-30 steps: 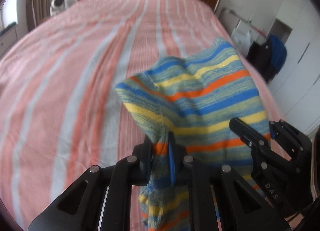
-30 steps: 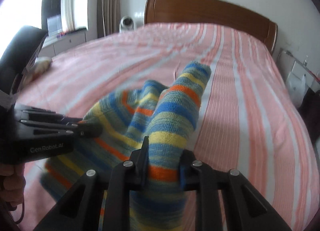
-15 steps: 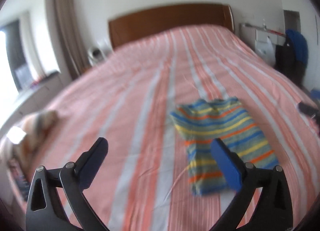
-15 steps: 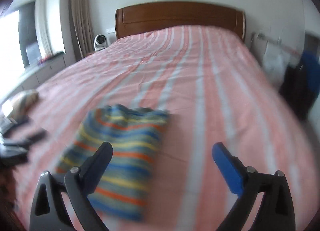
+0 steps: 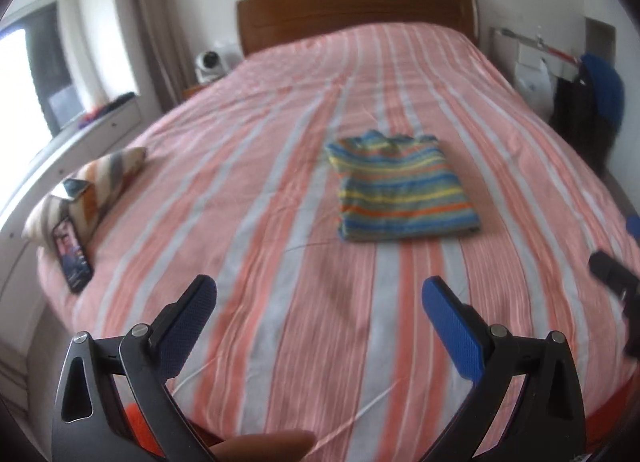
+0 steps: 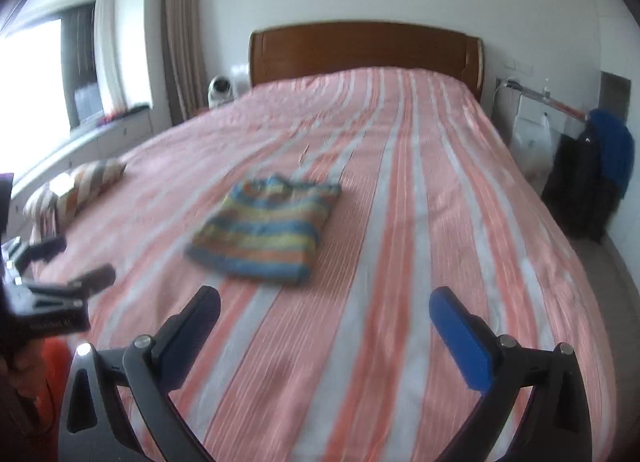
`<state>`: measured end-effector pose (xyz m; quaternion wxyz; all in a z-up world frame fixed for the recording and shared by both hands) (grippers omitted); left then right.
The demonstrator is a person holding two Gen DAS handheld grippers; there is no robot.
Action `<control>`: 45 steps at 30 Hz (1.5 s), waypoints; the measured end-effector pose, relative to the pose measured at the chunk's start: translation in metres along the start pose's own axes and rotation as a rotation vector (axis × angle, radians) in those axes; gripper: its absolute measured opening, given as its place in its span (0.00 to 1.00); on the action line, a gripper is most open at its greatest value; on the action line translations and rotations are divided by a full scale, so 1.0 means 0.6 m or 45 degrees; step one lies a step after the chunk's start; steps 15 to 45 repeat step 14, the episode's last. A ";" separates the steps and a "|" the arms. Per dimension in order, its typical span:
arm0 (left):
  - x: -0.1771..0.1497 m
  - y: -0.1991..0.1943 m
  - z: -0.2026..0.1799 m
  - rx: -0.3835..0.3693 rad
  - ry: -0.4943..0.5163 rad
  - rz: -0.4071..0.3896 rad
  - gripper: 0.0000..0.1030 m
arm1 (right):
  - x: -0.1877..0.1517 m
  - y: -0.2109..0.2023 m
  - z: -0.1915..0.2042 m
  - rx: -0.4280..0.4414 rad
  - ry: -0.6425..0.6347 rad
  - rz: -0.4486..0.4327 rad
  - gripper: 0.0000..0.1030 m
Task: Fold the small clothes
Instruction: 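Open both tools and withdraw from the folded sweater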
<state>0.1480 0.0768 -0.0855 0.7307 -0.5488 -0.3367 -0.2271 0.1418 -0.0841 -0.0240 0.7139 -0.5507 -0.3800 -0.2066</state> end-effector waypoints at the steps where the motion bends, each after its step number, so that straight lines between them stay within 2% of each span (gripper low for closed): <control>1: 0.001 -0.006 -0.003 -0.001 0.008 -0.008 1.00 | -0.009 -0.003 0.011 0.001 -0.014 0.018 1.00; 8: 0.001 -0.023 -0.008 -0.020 -0.009 -0.029 1.00 | -0.010 -0.032 0.014 -0.082 -0.061 0.010 1.00; 13: -0.005 -0.037 -0.011 -0.053 -0.039 -0.044 1.00 | -0.008 -0.040 0.014 -0.064 -0.049 0.000 1.00; 45: -0.004 -0.040 -0.013 -0.052 -0.033 -0.053 1.00 | -0.008 -0.039 0.015 -0.061 -0.049 0.001 1.00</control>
Point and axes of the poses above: each gripper's, at about its wrist camera, not at the fingertips, and y roughly the way its jaws point, z to its left, x to its top, the point moved 10 cm from there along y, roughly the way its jaws point, and after that the axes turned 4 degrees about x, right-handed, at the moved point
